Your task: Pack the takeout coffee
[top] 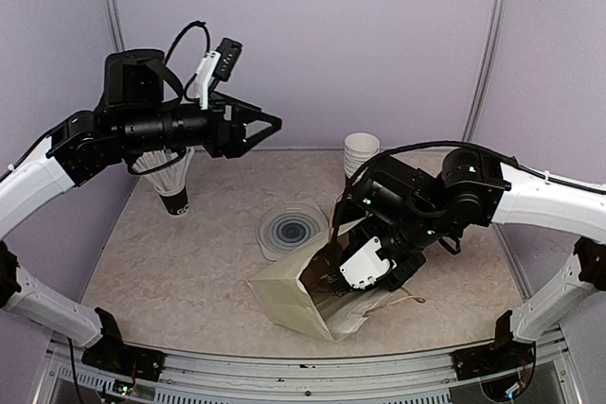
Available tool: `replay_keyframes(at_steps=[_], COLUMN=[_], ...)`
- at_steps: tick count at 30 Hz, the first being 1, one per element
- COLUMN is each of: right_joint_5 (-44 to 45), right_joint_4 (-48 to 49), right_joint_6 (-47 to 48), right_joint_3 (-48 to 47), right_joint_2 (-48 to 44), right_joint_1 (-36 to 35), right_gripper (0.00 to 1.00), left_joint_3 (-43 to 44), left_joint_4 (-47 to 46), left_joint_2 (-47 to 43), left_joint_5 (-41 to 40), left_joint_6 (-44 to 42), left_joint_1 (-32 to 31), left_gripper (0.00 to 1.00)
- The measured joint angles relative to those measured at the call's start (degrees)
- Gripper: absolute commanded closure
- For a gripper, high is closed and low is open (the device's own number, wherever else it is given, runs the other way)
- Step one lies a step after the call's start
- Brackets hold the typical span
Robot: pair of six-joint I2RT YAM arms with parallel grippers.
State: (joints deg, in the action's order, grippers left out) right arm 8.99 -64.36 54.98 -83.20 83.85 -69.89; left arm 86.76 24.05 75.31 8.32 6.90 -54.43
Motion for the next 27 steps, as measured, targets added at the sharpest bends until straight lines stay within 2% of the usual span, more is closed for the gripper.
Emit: replay_keyframes(at_steps=[3,5,11,15,21,27], right_joint_5=[2.1,2.7,2.9,3.9,4.7,1.9], right_joint_4=[0.9,1.5,5.2,9.6,13.4,13.2], right_joint_6=[0.7,1.0,1.0,1.1,1.8,0.2], right_joint_3=[2.8,3.3,3.3,5.3,9.9,8.9], right_joint_2=[-1.9,-2.4,-2.5,-2.5,-2.5,-2.0], right_joint_1=[-1.6,-2.4,-3.2,-3.2,-3.2,-3.2], right_gripper=[0.52,0.52,0.54,0.55,0.55,0.52], left_joint_3=[-5.9,-9.2,-15.5,-18.3,-18.0,-14.3], left_joint_4=[-3.5,-4.9,-5.4,-5.5,-8.2,-8.7], left_joint_2=[-3.1,-2.0,10.9,15.6,18.4,24.4], left_joint_5=[-1.9,-3.2,-3.3,-2.2,0.7,3.2], left_joint_6=[2.3,3.4,5.2,5.9,6.2,5.7], left_joint_1=[9.0,11.6,11.9,11.8,10.5,9.0], left_gripper=[0.39,0.41,0.43,0.43,0.42,0.42])
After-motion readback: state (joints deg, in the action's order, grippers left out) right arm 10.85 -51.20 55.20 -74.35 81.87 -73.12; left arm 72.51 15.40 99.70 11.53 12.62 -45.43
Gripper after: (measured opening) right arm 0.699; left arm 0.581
